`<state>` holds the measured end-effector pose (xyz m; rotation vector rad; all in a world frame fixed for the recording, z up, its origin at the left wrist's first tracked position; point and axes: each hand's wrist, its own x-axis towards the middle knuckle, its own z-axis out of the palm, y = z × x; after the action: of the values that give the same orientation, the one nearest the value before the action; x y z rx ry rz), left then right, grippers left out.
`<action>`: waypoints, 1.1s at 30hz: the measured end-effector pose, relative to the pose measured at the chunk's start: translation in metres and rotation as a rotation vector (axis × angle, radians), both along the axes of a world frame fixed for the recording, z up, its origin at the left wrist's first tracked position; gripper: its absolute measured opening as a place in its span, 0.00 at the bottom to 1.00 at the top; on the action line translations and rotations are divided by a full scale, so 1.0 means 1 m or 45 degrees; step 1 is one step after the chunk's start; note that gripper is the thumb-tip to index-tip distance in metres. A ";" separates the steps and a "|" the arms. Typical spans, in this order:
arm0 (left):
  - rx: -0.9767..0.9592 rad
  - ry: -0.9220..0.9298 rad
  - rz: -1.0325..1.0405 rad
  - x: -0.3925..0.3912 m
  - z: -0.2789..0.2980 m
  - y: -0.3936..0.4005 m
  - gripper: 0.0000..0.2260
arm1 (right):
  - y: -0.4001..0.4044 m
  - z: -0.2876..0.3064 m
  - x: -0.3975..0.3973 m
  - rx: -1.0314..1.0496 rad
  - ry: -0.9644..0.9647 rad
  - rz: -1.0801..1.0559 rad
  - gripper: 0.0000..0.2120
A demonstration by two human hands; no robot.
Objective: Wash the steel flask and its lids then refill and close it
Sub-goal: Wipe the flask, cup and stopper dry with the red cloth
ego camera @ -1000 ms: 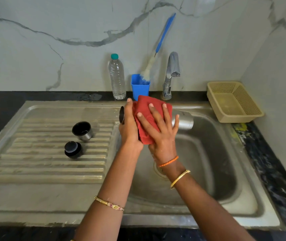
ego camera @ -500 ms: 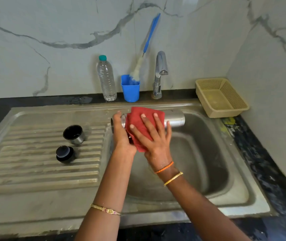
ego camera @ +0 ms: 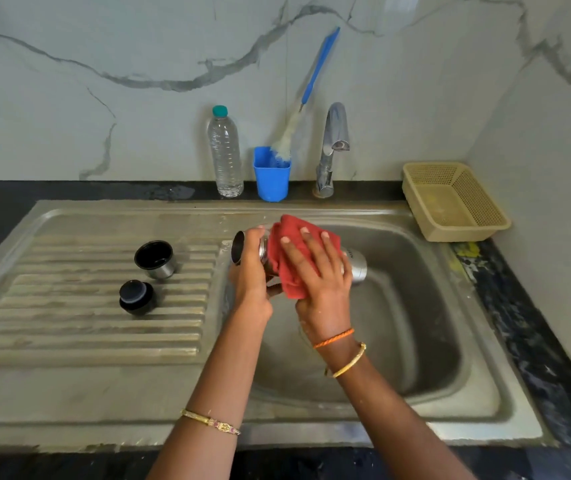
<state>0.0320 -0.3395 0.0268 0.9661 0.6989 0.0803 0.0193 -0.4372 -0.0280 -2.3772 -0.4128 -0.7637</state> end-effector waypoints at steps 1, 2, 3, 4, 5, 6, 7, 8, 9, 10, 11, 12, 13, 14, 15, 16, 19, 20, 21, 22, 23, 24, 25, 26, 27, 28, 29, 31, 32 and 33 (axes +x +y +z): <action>0.038 -0.024 -0.033 -0.001 0.000 0.006 0.16 | -0.011 -0.002 0.006 0.098 0.021 -0.034 0.34; 0.079 -0.060 -0.071 -0.002 0.000 0.013 0.21 | -0.026 -0.012 0.015 0.277 0.089 -0.096 0.33; 0.119 -0.105 -0.110 -0.003 0.001 0.021 0.26 | -0.040 -0.020 0.022 0.515 0.214 -0.176 0.33; 0.156 -0.158 -0.159 -0.003 0.003 0.026 0.30 | -0.051 -0.020 0.026 0.805 0.401 -0.237 0.33; 0.186 -0.207 -0.217 -0.004 0.004 0.031 0.32 | -0.058 -0.017 0.027 1.062 0.588 -0.251 0.32; 0.211 -0.252 -0.280 -0.005 0.006 0.032 0.32 | -0.061 -0.012 0.026 1.270 0.729 -0.225 0.31; 0.237 -0.285 -0.333 -0.005 0.006 0.033 0.34 | -0.063 -0.010 0.026 1.447 0.835 -0.193 0.29; 0.270 -0.315 -0.371 -0.004 0.006 0.033 0.36 | -0.063 -0.006 0.024 1.627 0.926 -0.142 0.27; 0.300 -0.346 -0.390 -0.003 0.007 0.033 0.38 | -0.062 -0.002 0.022 1.780 0.973 -0.067 0.27; 0.309 -0.380 -0.391 0.000 0.007 0.034 0.39 | -0.063 0.001 0.019 1.883 0.971 -0.015 0.28; 0.288 -0.408 -0.378 0.003 0.008 0.033 0.39 | -0.064 0.002 0.018 1.968 0.925 0.028 0.28; 0.233 -0.417 -0.339 0.005 0.009 0.031 0.38 | -0.065 -0.001 0.018 2.046 0.877 0.023 0.29; 0.131 -0.405 -0.263 0.006 0.010 0.027 0.35 | -0.064 -0.003 0.017 2.128 0.842 0.015 0.28; -0.003 -0.372 -0.156 0.007 0.010 0.021 0.32 | -0.063 -0.004 0.017 2.183 0.823 -0.010 0.29; -0.125 -0.325 -0.042 0.009 0.009 0.016 0.29 | -0.060 -0.006 0.018 2.205 0.796 -0.024 0.29; -0.192 -0.275 0.047 0.011 0.008 0.010 0.27 | -0.056 -0.007 0.019 2.184 0.749 -0.006 0.30; -0.181 -0.158 0.246 0.025 0.006 0.004 0.25 | -0.047 -0.008 0.019 1.986 0.616 0.090 0.28; -0.168 -0.152 0.298 0.029 0.006 0.006 0.24 | -0.047 -0.010 0.019 1.866 0.635 0.076 0.27; -0.143 -0.164 0.326 0.034 0.005 0.007 0.21 | -0.047 -0.011 0.019 1.665 0.673 0.018 0.26; -0.100 -0.179 0.324 0.036 0.004 0.007 0.18 | -0.045 -0.009 0.018 1.416 0.697 -0.033 0.25; -0.028 -0.194 0.294 0.036 0.002 0.004 0.16 | -0.040 -0.004 0.017 1.175 0.697 -0.049 0.24; 0.061 -0.213 0.251 0.036 -0.001 0.000 0.15 | -0.030 0.004 0.017 1.026 0.655 -0.001 0.23; 0.144 -0.258 0.203 0.034 -0.005 -0.005 0.14 | -0.016 0.017 0.016 0.989 0.600 0.102 0.21; 0.191 -0.317 0.152 0.033 -0.011 -0.010 0.12 | 0.000 0.031 0.015 1.025 0.540 0.219 0.19; 0.179 -0.382 0.104 0.032 -0.017 -0.012 0.10 | 0.016 0.044 0.016 1.073 0.474 0.301 0.19; 0.097 -0.450 0.071 0.031 -0.022 -0.015 0.08 | 0.027 0.052 0.019 1.088 0.401 0.344 0.21; 0.020 -0.488 0.051 0.031 -0.024 -0.014 0.08 | 0.033 0.057 0.024 1.056 0.335 0.355 0.23; -0.020 -0.489 0.009 0.030 -0.023 -0.008 0.15 | 0.032 0.059 0.028 0.903 0.237 0.371 0.24; 0.000 -0.488 0.012 0.031 -0.022 -0.004 0.21 | 0.028 0.057 0.026 0.820 0.205 0.394 0.23; -0.014 -0.498 0.013 0.028 -0.018 -0.001 0.28 | 0.021 0.051 0.021 0.764 0.196 0.426 0.22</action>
<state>0.0605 -0.3405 0.0085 0.9022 0.3434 0.2668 0.0407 -0.4167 0.0227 -1.7322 -0.4296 -0.4605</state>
